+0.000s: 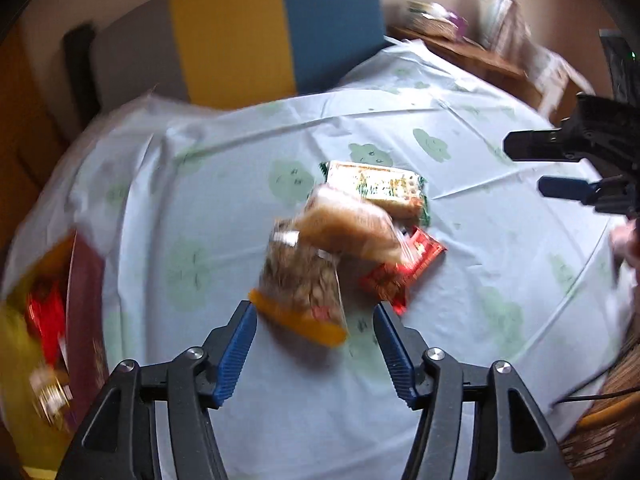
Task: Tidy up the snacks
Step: 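Grasp the clear seed bag with orange base with left tool while right tool reaches the pastry bag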
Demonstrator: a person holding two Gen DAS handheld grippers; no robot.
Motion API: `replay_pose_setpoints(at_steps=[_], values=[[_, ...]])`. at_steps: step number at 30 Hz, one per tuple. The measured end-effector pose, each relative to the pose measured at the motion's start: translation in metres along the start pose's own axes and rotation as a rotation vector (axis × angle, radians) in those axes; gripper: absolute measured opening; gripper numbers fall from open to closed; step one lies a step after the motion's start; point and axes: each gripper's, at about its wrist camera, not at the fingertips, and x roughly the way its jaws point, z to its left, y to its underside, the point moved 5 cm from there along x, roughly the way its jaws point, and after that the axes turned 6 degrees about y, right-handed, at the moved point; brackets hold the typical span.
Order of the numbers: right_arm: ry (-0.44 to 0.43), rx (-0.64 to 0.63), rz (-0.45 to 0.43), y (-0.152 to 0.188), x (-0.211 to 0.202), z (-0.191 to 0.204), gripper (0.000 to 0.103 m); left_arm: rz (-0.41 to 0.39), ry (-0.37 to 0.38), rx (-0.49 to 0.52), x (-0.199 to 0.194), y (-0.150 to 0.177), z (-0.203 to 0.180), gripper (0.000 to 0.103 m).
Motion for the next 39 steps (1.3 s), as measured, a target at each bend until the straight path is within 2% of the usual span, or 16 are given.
replay_pose_setpoints(at_steps=[5, 10, 11, 12, 16, 19, 21, 23, 26, 27, 28, 31, 35, 39], values=[[0.023, 0.021, 0.024, 0.001, 0.006, -0.007, 0.079, 0.026, 0.003, 0.114, 0.028, -0.023, 0.003, 0.066], [0.019, 0.002, 0.036, 0.002, 0.009, -0.002, 0.079, 0.047, 0.074, 0.157, 0.049, -0.031, 0.003, 0.066], [0.026, -0.009, 0.028, 0.001, 0.008, -0.001, 0.079, 0.045, 0.063, 0.173, 0.052, -0.03, 0.002, 0.057], [0.038, -0.02, 0.017, 0.001, 0.007, 0.0, 0.079, 0.029, 0.033, 0.188, 0.053, -0.027, 0.003, 0.055], [0.065, -0.026, 0.006, -0.002, 0.007, -0.003, 0.079, -0.016, 0.04, 0.141, 0.041, -0.014, 0.009, 0.047], [0.071, -0.05, 0.009, -0.001, 0.009, 0.0, 0.079, -0.043, 0.024, 0.075, 0.022, 0.008, 0.014, 0.047], [0.064, -0.083, 0.024, 0.003, 0.012, 0.007, 0.079, -0.07, 0.012, -0.003, 0.007, 0.031, 0.021, 0.047], [0.054, -0.128, 0.05, 0.008, 0.018, 0.015, 0.079, -0.102, -0.012, -0.017, -0.002, 0.049, 0.024, 0.047], [0.057, -0.212, 0.1, 0.019, 0.03, 0.029, 0.075, -0.113, -0.007, -0.008, -0.004, 0.072, 0.023, 0.048], [0.064, -0.235, 0.11, 0.022, 0.034, 0.032, 0.068, -0.115, -0.014, 0.002, -0.003, 0.077, 0.022, 0.048], [0.074, -0.254, 0.115, 0.023, 0.037, 0.034, 0.06, -0.133, -0.014, 0.009, -0.002, 0.081, 0.023, 0.048], [0.1, -0.276, 0.114, 0.026, 0.041, 0.034, 0.051, -0.174, 0.013, -0.029, -0.003, 0.086, 0.028, 0.048], [0.067, -0.298, 0.07, 0.022, 0.037, 0.042, 0.05, -0.205, 0.032, -0.048, -0.005, 0.089, 0.031, 0.048], [0.017, -0.394, 0.029, 0.027, 0.033, 0.067, 0.05, -0.211, 0.063, -0.055, -0.005, 0.089, 0.034, 0.049]])
